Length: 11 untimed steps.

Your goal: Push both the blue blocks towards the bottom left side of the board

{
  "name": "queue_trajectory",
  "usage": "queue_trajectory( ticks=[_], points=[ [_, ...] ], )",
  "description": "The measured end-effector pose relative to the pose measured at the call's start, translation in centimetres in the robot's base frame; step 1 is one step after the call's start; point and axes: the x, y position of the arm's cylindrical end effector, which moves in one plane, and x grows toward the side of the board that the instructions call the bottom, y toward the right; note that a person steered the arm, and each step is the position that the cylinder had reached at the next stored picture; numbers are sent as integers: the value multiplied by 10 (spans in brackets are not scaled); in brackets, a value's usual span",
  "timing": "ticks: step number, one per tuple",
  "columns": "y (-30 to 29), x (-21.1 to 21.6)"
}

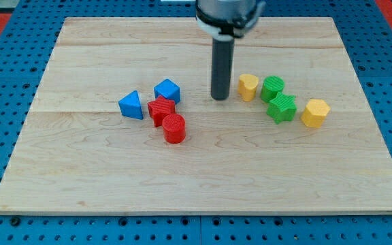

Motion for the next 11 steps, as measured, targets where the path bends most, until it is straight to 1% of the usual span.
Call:
queue_trajectory(
  ticks=[1,3,4,5,6,7,8,9,10,11],
  points=[
    [-25,5],
    [-28,3],
    [-47,-34],
    [-99,-8],
    [-136,-9],
    [-128,-23],
    [-161,1],
    [-224,6],
    [-247,10],
    [-257,39]
  ],
)
